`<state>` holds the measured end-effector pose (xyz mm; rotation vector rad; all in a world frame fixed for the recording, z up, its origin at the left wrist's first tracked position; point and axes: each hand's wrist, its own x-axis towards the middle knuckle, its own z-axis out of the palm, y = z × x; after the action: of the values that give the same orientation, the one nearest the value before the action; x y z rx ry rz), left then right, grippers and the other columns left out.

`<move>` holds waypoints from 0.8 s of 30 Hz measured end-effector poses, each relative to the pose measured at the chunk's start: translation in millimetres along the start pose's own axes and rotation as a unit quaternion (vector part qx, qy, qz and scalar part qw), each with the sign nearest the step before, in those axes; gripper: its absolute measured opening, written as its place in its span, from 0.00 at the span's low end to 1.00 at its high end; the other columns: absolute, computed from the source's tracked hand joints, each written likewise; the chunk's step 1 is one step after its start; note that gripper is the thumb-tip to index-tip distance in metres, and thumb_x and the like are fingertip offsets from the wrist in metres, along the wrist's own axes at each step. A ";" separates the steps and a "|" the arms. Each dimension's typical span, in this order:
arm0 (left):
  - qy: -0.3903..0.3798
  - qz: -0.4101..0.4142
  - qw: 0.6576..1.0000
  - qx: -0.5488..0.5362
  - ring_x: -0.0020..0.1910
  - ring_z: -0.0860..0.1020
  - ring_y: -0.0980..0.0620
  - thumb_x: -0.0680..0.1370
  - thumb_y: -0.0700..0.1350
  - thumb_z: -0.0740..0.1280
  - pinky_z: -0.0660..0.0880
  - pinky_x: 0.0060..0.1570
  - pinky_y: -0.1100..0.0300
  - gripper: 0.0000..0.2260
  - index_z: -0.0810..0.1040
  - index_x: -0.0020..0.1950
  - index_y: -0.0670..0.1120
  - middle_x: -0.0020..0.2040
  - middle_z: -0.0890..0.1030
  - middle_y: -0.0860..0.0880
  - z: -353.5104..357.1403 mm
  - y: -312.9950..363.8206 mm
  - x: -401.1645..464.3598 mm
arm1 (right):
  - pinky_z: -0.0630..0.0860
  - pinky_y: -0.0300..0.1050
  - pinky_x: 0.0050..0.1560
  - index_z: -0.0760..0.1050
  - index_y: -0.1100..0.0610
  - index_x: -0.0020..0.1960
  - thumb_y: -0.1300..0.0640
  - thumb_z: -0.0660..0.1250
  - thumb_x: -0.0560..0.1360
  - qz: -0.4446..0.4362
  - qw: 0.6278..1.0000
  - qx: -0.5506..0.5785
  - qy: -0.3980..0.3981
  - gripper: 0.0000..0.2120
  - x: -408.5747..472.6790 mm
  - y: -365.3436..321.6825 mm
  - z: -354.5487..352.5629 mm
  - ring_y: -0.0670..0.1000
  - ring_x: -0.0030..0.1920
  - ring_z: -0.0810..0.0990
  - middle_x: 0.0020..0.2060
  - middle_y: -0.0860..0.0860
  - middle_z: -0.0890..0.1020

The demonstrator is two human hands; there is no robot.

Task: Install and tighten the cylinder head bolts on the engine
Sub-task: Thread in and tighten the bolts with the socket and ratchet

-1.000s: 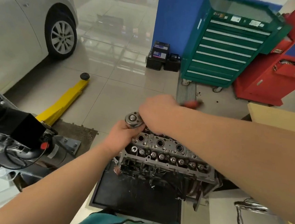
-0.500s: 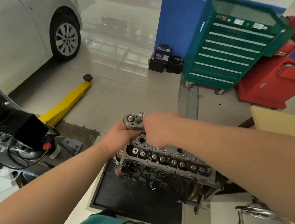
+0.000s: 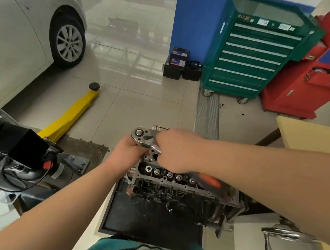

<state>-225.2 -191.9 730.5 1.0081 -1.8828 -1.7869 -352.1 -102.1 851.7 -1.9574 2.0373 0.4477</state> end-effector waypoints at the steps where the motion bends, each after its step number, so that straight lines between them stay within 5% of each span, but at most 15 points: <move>1: 0.007 -0.007 1.000 -0.011 0.38 0.69 0.49 0.79 0.34 0.65 0.68 0.44 0.50 0.06 0.77 0.43 0.37 0.38 0.75 0.42 1.6 -2.9 1.1 | 0.66 0.41 0.25 0.77 0.54 0.49 0.56 0.62 0.79 -0.014 1.000 0.018 -0.016 0.05 -1.5 3.2 -0.3 0.47 0.32 0.74 0.35 0.48 0.75; 4: 0.030 -0.013 0.999 -0.036 0.39 0.73 0.47 0.82 0.43 0.69 0.72 0.43 0.50 0.04 0.84 0.50 0.45 0.41 0.82 0.46 9.0 -1.6 0.3 | 0.75 0.46 0.32 0.77 0.55 0.54 0.61 0.63 0.78 -0.035 0.999 -0.022 0.006 0.07 14.8 21.1 -13.5 0.48 0.35 0.76 0.37 0.47 0.76; 6: 0.033 -0.004 0.999 -0.011 0.41 0.81 0.56 0.81 0.47 0.72 0.78 0.44 0.57 0.04 0.86 0.51 0.56 0.44 0.87 0.55 10.1 0.0 -0.3 | 0.73 0.49 0.37 0.75 0.54 0.55 0.61 0.63 0.77 -0.065 0.993 -0.075 0.066 0.07 27.3 28.7 -24.7 0.50 0.38 0.74 0.38 0.46 0.73; 8: 0.039 -0.001 0.999 -0.010 0.37 0.80 0.57 0.81 0.47 0.72 0.77 0.41 0.61 0.04 0.84 0.46 0.53 0.41 0.85 0.55 7.8 -0.1 -1.3 | 0.69 0.50 0.36 0.72 0.52 0.51 0.58 0.63 0.77 -0.046 0.989 -0.095 0.105 0.03 28.4 21.8 -23.8 0.53 0.38 0.73 0.35 0.47 0.71; 11: 0.031 0.002 1.000 0.004 0.33 0.73 0.53 0.79 0.36 0.68 0.72 0.37 0.58 0.12 0.81 0.37 0.46 0.35 0.79 0.46 1.8 -3.0 1.6 | 0.66 0.46 0.32 0.68 0.52 0.47 0.55 0.63 0.77 0.053 0.992 0.039 0.108 0.04 2.6 -5.4 11.7 0.52 0.34 0.71 0.34 0.49 0.70; 14: -0.003 0.004 1.000 0.030 0.33 0.76 0.60 0.79 0.32 0.65 0.73 0.36 0.65 0.19 0.83 0.35 0.52 0.35 0.83 0.55 8.4 0.2 -2.2 | 0.65 0.44 0.30 0.67 0.53 0.51 0.57 0.62 0.79 0.058 0.980 0.192 0.020 0.04 -20.9 -14.1 35.9 0.48 0.36 0.73 0.39 0.49 0.73; 17: 0.011 0.010 1.000 0.003 0.37 0.80 0.66 0.81 0.37 0.67 0.74 0.36 0.73 0.15 0.84 0.45 0.56 0.40 0.85 0.60 15.5 -0.6 -5.4 | 0.70 0.46 0.33 0.71 0.53 0.56 0.58 0.61 0.79 0.004 0.997 0.069 0.025 0.06 -2.0 14.3 14.9 0.49 0.38 0.75 0.40 0.47 0.74; 20: 0.007 0.015 1.000 0.022 0.42 0.82 0.66 0.82 0.49 0.71 0.75 0.40 0.73 0.04 0.83 0.54 0.58 0.46 0.86 0.60 13.9 -2.8 -6.5 | 0.76 0.53 0.51 0.73 0.51 0.60 0.57 0.64 0.79 -0.098 0.984 -0.103 0.106 0.10 23.7 34.3 -9.1 0.54 0.50 0.79 0.48 0.48 0.80; 22: 0.008 0.017 0.999 0.037 0.41 0.82 0.59 0.82 0.51 0.71 0.78 0.43 0.64 0.02 0.84 0.52 0.57 0.46 0.86 0.52 6.1 3.4 -1.6 | 0.75 0.54 0.54 0.75 0.51 0.58 0.56 0.64 0.79 -0.046 0.986 -0.096 0.129 0.09 27.8 26.3 -6.1 0.56 0.52 0.80 0.51 0.50 0.82; 24: 0.002 0.027 0.997 0.072 0.42 0.82 0.57 0.81 0.45 0.72 0.78 0.44 0.62 0.05 0.85 0.49 0.55 0.44 0.87 0.53 -4.6 7.7 5.1 | 0.72 0.52 0.43 0.73 0.52 0.55 0.55 0.63 0.78 0.056 0.986 0.007 0.157 0.06 12.9 7.6 13.3 0.55 0.42 0.77 0.45 0.50 0.81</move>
<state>-227.4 -199.1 737.5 0.9984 -2.0415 -1.6377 -360.4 -108.1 834.5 -2.0161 2.3416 0.1531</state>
